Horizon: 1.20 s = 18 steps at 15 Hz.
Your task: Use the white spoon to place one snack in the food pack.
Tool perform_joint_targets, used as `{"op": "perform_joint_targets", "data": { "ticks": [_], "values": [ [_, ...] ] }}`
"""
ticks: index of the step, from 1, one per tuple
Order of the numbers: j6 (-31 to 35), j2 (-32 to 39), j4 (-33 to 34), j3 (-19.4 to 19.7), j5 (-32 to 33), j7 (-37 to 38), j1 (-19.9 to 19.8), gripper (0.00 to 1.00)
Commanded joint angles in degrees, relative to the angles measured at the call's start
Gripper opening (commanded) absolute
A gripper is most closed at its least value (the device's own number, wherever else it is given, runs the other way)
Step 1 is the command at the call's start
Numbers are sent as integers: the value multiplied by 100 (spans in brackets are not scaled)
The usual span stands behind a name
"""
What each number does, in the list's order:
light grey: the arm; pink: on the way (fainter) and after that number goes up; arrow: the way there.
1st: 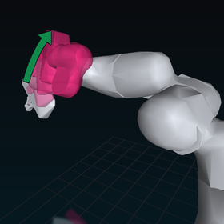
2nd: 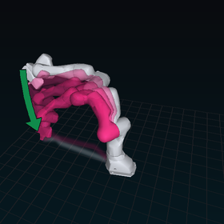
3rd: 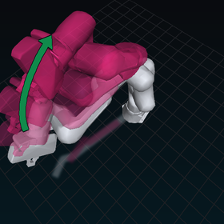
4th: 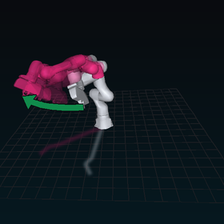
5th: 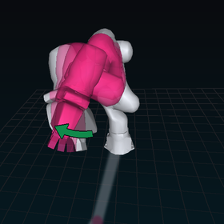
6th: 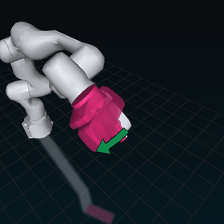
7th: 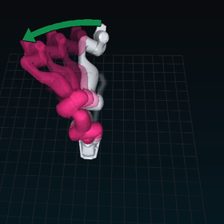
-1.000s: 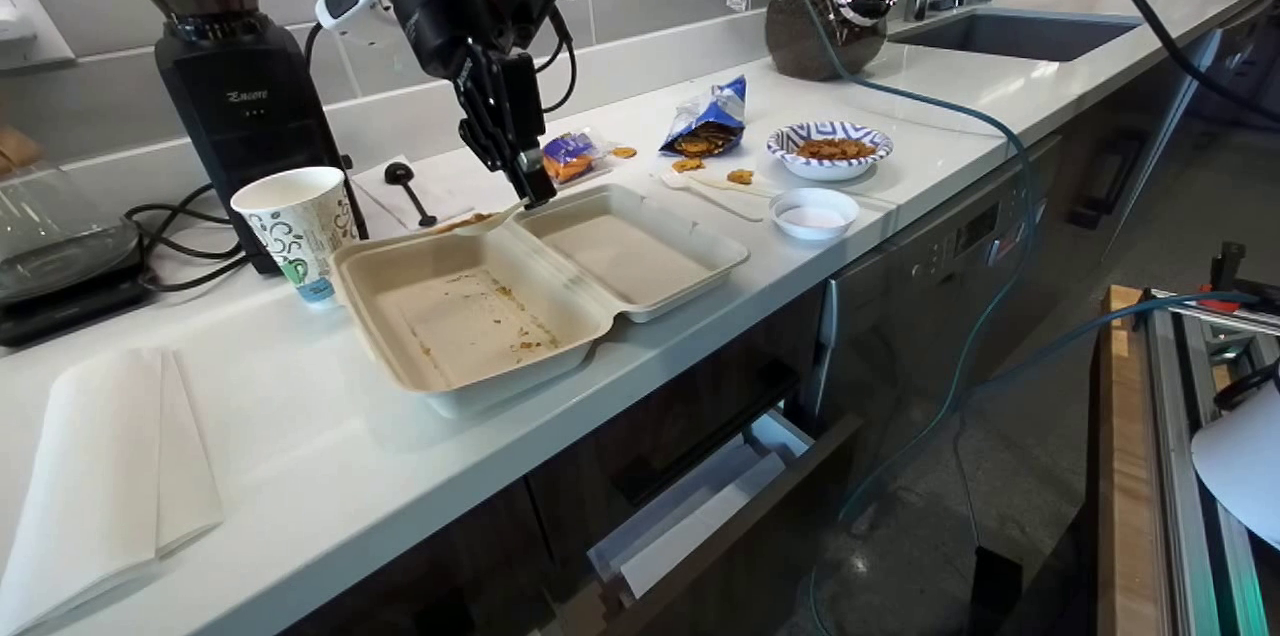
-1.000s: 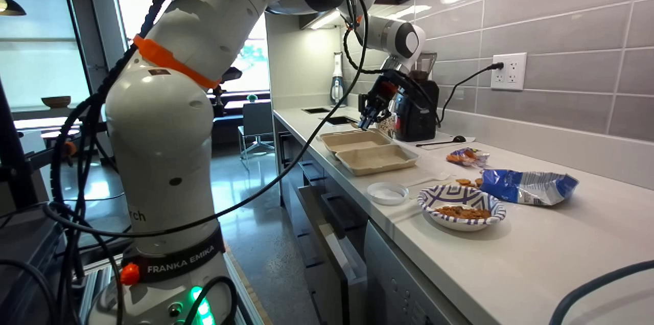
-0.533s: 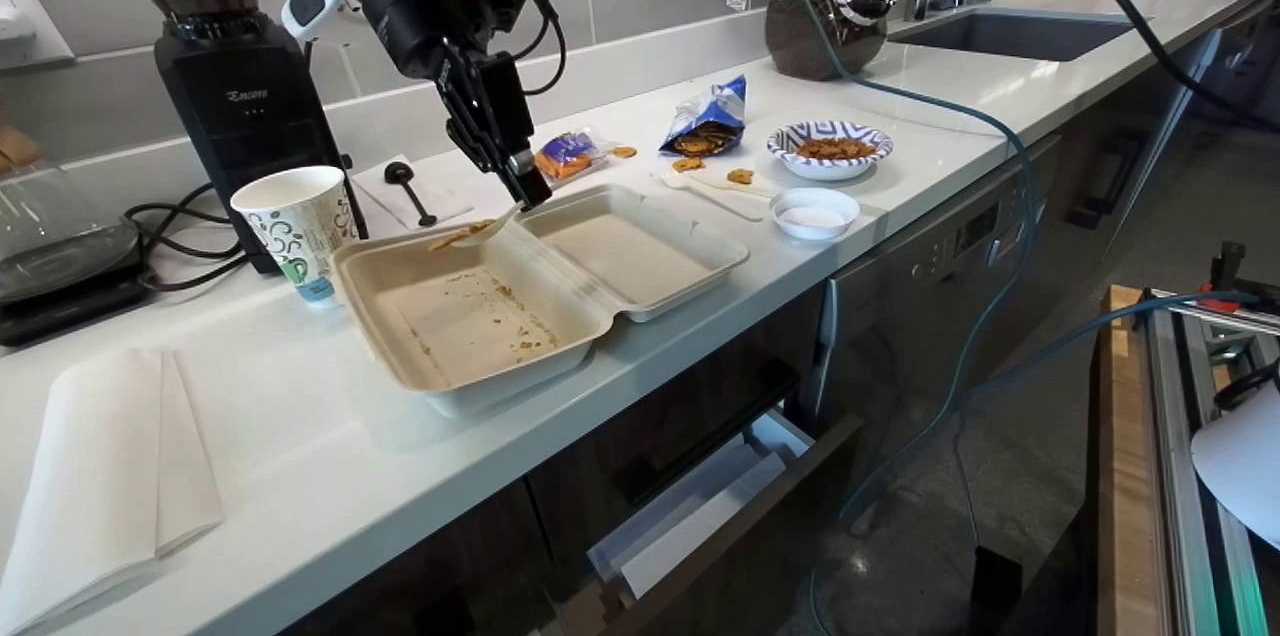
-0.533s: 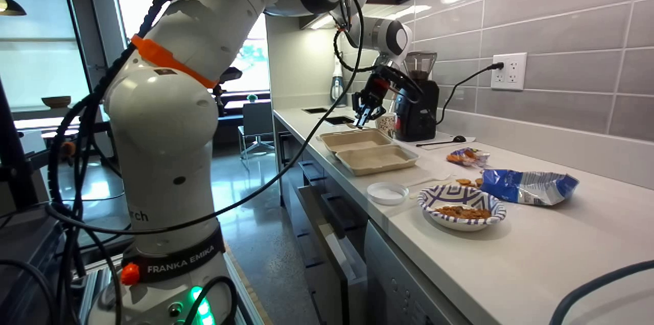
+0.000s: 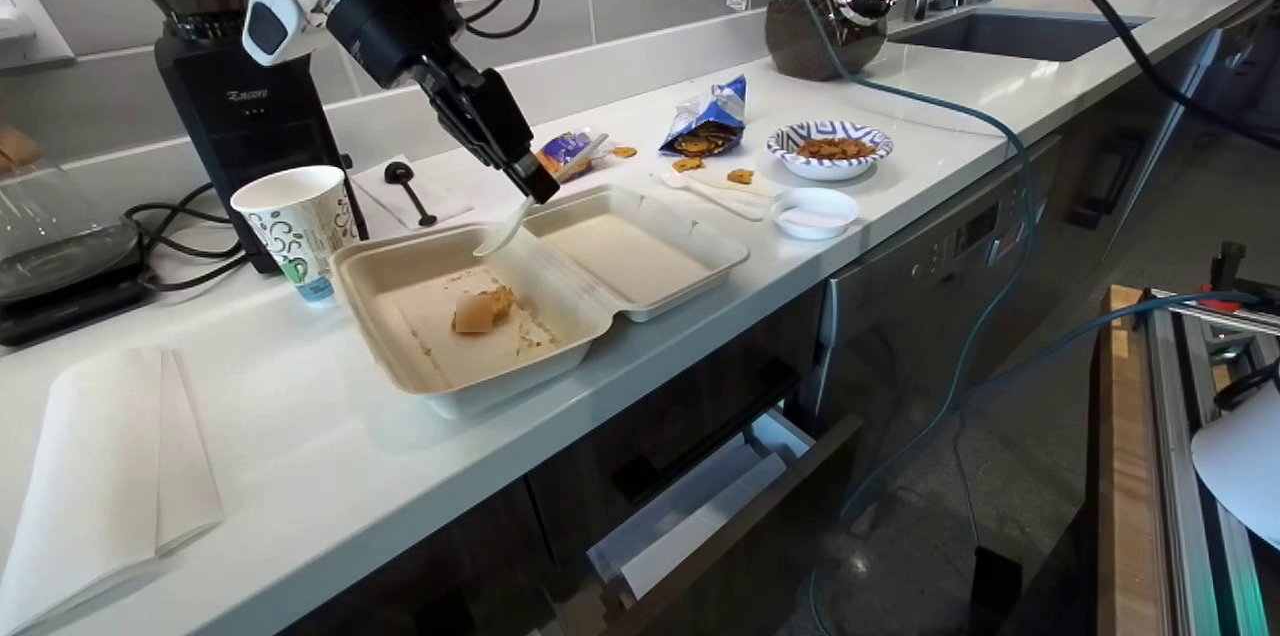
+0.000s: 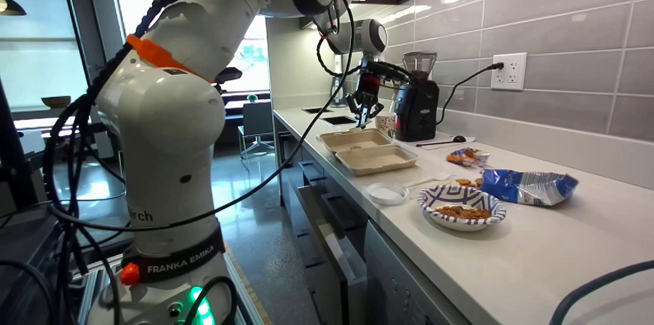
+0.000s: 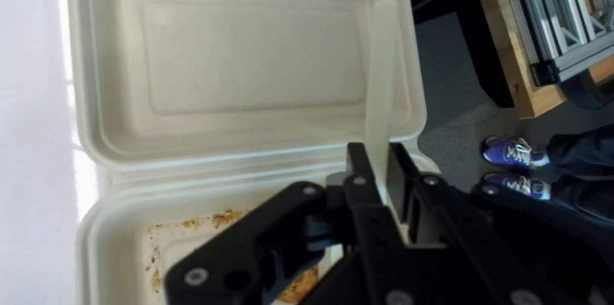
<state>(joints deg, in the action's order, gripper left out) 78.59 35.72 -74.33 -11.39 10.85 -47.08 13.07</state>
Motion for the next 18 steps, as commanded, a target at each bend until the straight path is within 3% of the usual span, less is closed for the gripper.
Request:
{"op": "perform_joint_targets", "data": {
  "ticks": [1,5,11,18],
  "values": [
    [-171,34,71,112,582,400,214,4],
    [-81,-22,-4,82,789,638,189,4],
    [327,-400,-437,68,561,1063,-56,4],
    [1791,-1419,-1984,266,-23,2412,-699,4]
  ]
}}
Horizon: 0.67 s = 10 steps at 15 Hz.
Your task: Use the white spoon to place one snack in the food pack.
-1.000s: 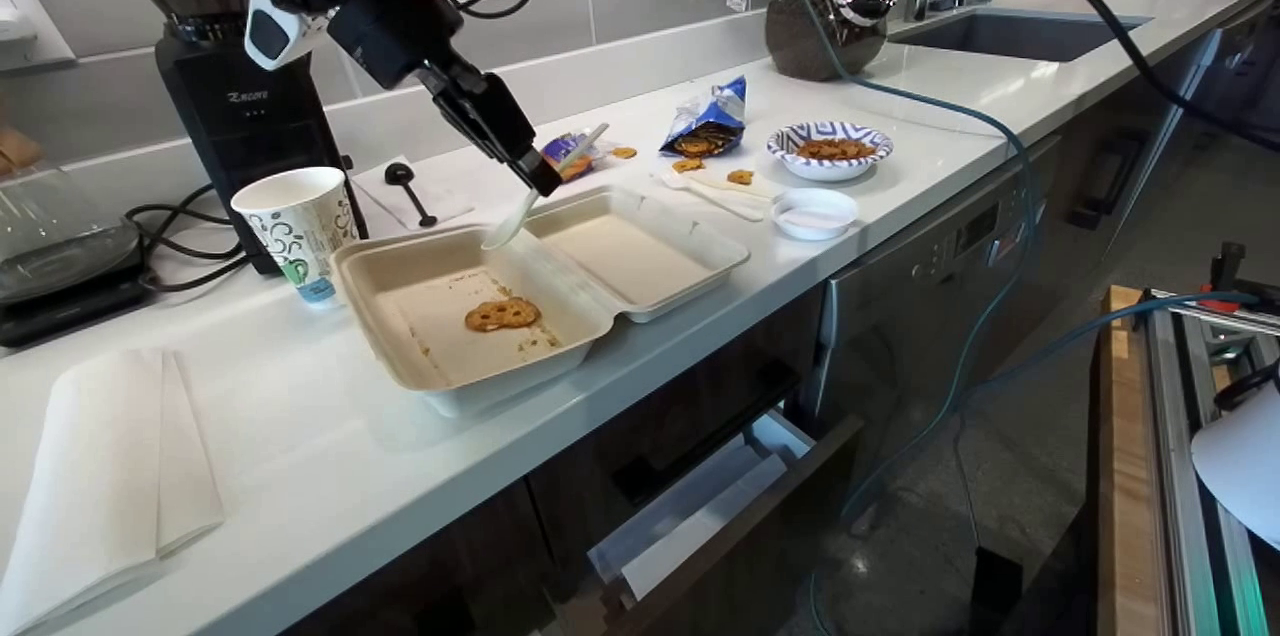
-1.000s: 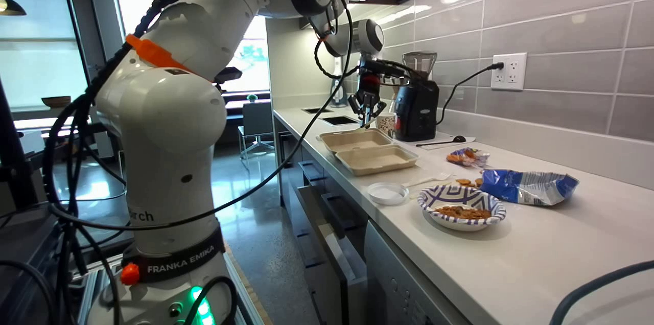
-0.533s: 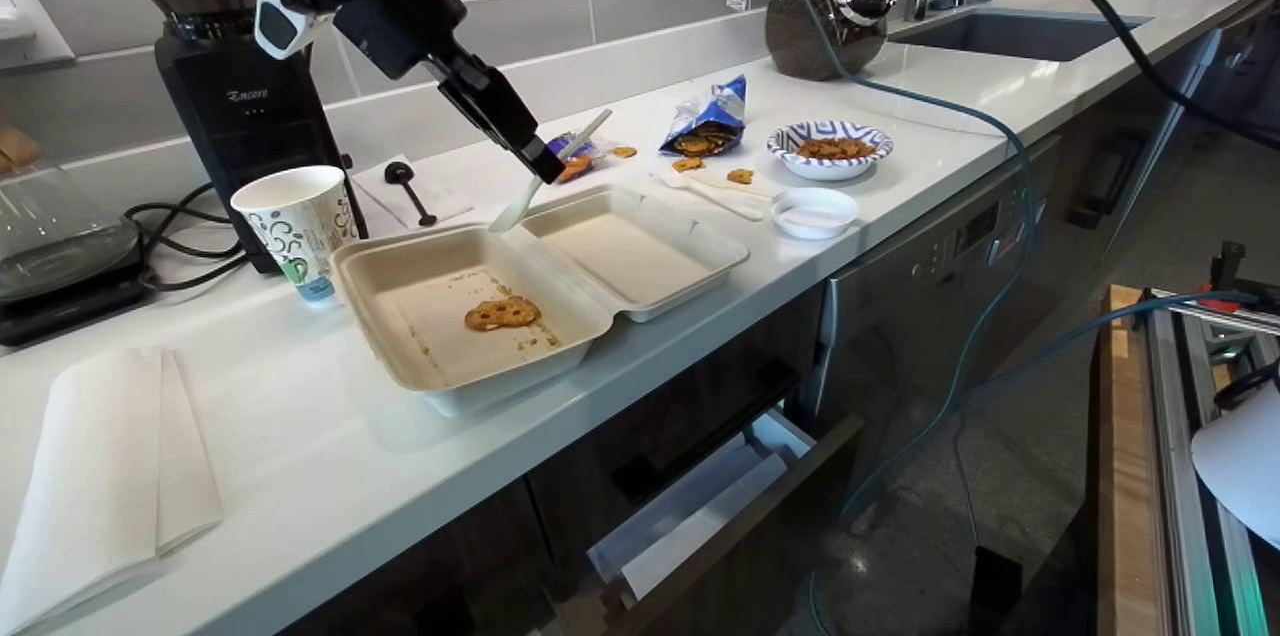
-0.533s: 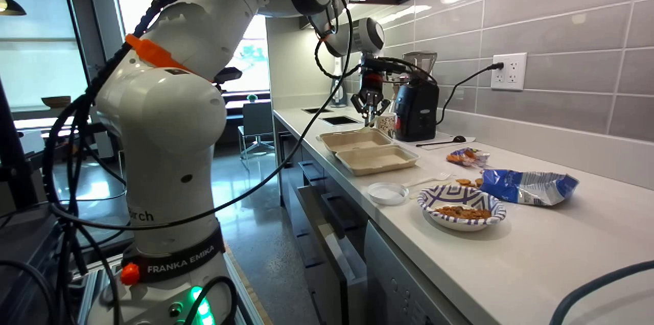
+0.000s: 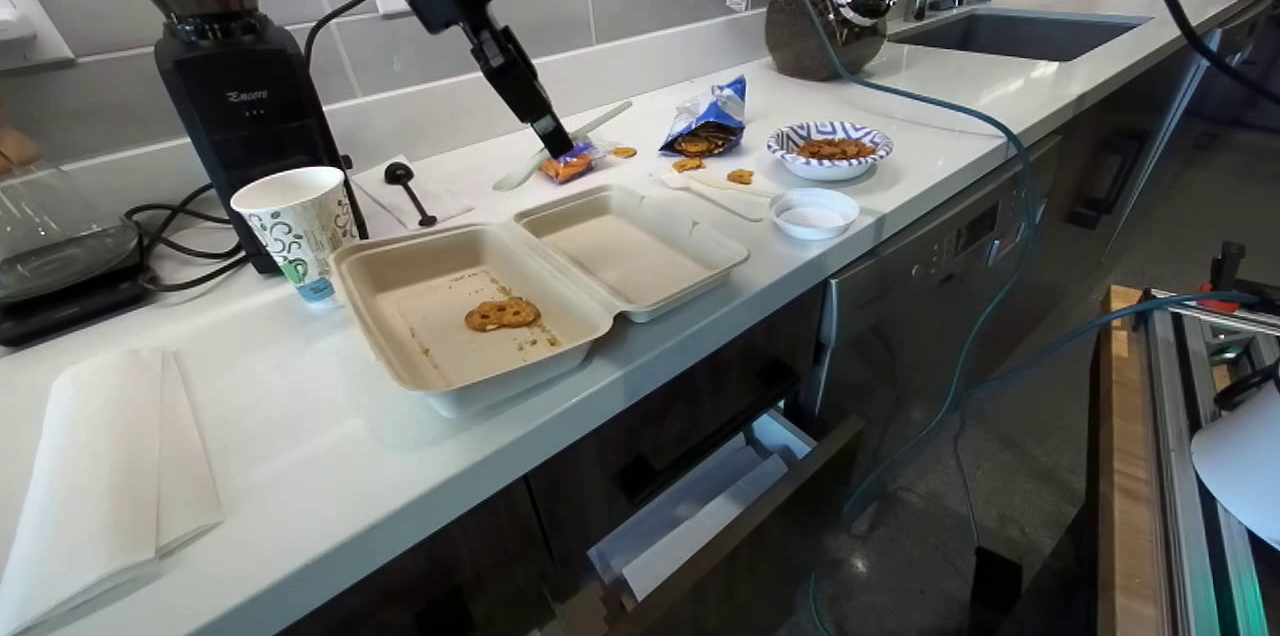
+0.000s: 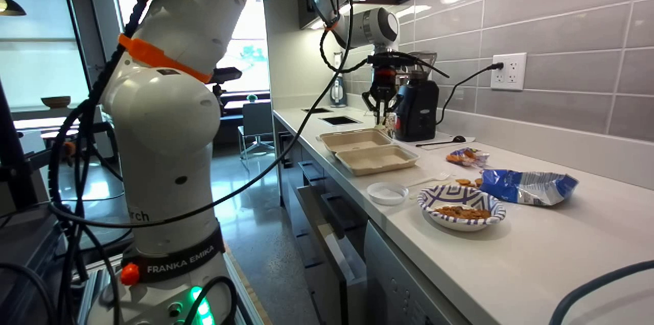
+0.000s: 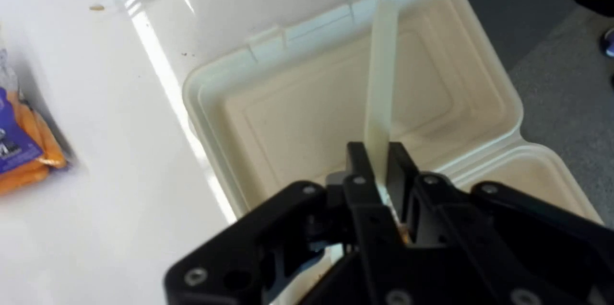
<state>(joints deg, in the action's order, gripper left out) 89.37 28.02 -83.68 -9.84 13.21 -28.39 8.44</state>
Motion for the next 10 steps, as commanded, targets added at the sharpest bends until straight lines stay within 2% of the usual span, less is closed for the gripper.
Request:
{"op": "perform_joint_targets", "data": {
  "ticks": [1,6,10],
  "values": [
    [960,-785,-1282,168,-301,725,-305,4],
    [2187,-1405,-2470,481,-449,1684,-553,4],
    [2994,-1927,-3312,688,-447,2579,-595,4]
  ]
}}
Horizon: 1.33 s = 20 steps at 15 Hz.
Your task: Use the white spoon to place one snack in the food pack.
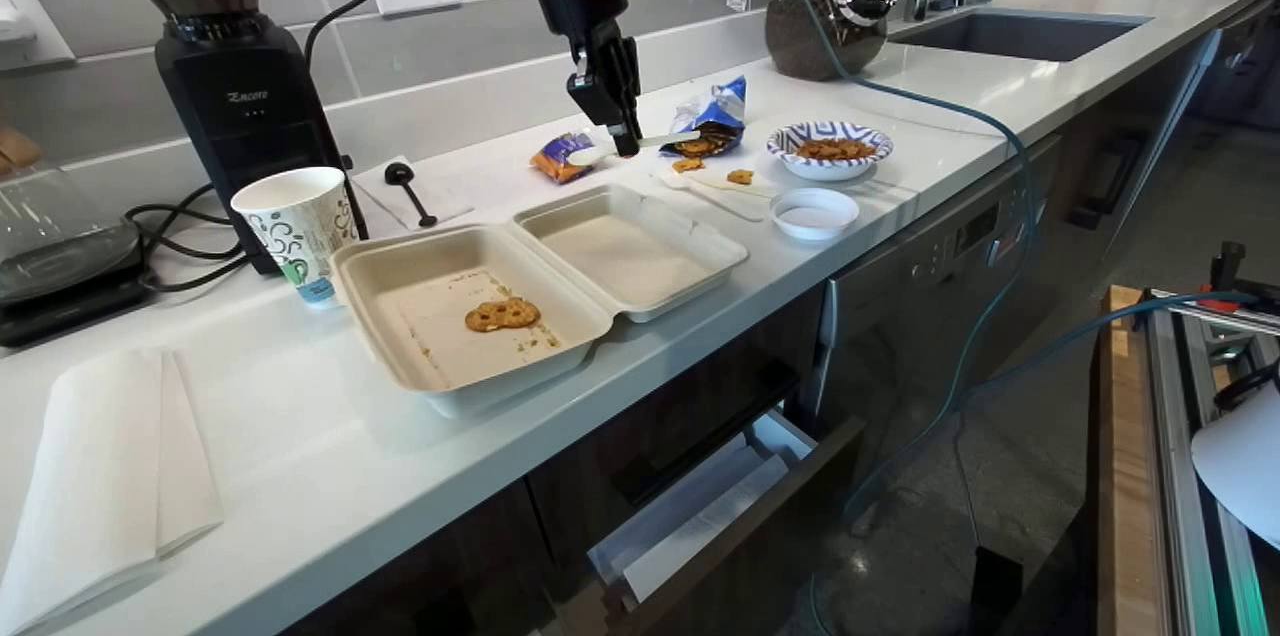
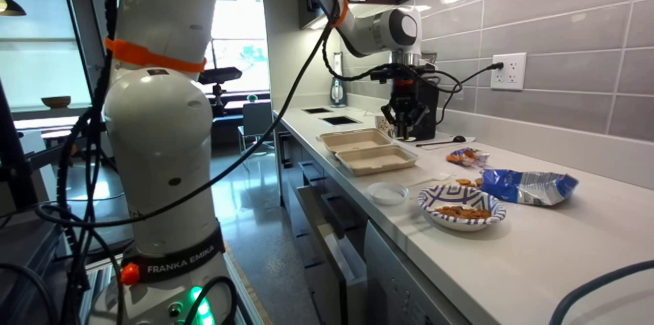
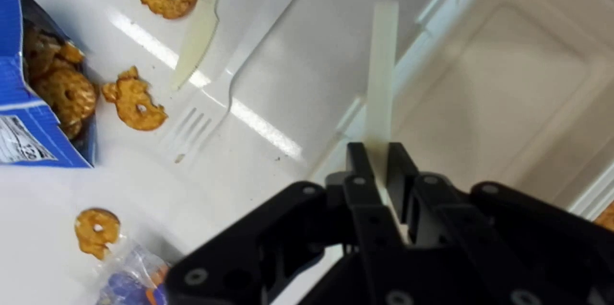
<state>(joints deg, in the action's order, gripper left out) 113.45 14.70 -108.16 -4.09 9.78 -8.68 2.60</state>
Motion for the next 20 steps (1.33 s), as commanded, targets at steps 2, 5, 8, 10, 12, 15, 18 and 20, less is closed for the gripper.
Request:
{"op": "perform_joint_targets", "data": {
  "ticks": [2,5,8,10,12,15,18,20],
  "values": [
    [940,-800,-1238,195,-78,1001,-24,4],
    [1397,-1086,-1738,285,-61,1409,-67,4],
    [1773,-1237,-2110,371,-114,1516,-152,4],
    [2021,-1313,-2307,436,-119,1496,-220,4],
    [2243,-1332,-2429,495,-170,1341,-295,4],
    [2591,-1296,-2506,542,-297,1184,-370,4],
    [2913,-1231,-2522,543,-632,961,-413,4],
    [3026,-1216,-2525,534,-833,831,-418,4]
  ]
}}
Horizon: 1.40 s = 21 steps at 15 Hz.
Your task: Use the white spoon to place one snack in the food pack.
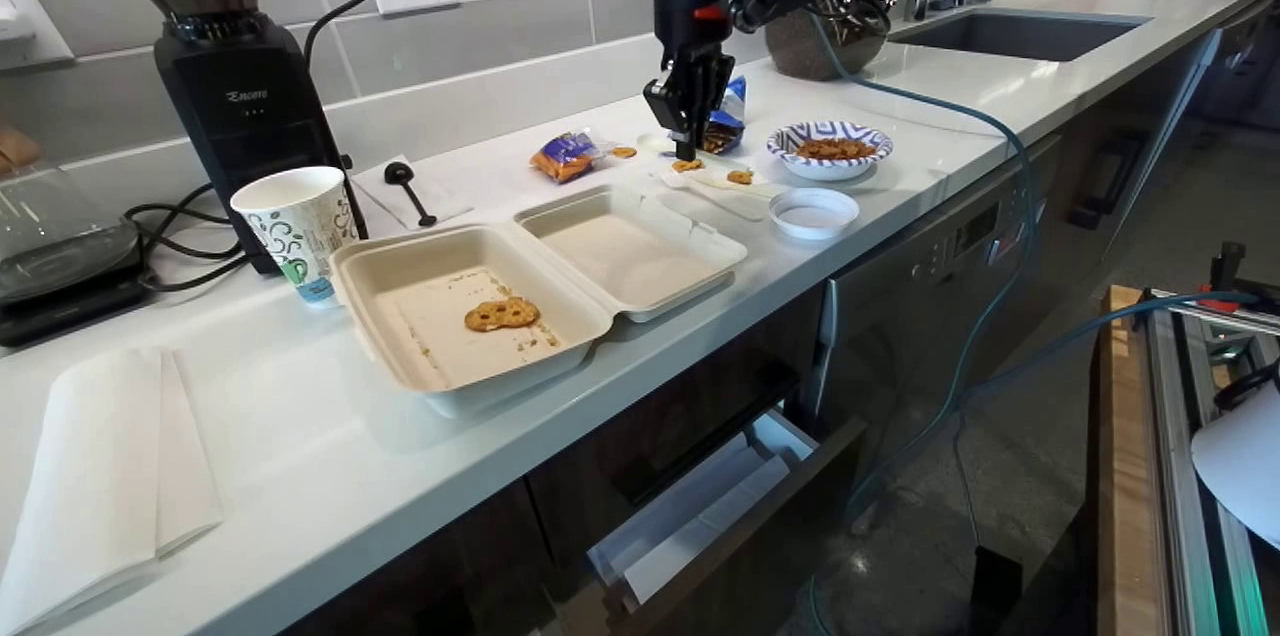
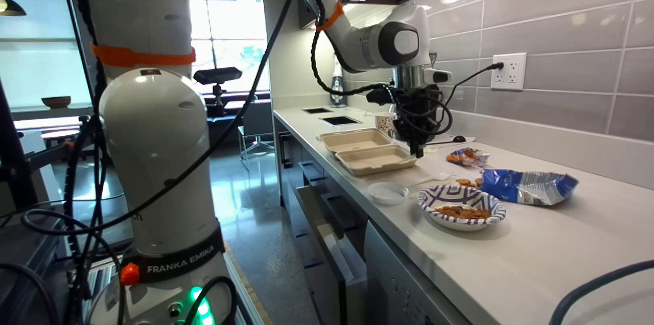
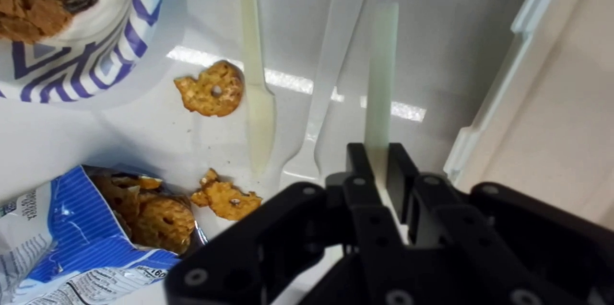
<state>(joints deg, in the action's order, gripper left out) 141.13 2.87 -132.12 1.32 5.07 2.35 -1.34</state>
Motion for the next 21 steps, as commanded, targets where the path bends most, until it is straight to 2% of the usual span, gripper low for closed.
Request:
{"op": "perform_joint_targets", "data": {
  "ticks": [1,11,21],
  "values": [
    [300,-26,-122,-12,-428,-311,-20,4],
    [316,577,130,-77,-1730,-1254,-107,4],
    [178,859,292,-89,-1793,-1242,-186,4]
  ]
}}
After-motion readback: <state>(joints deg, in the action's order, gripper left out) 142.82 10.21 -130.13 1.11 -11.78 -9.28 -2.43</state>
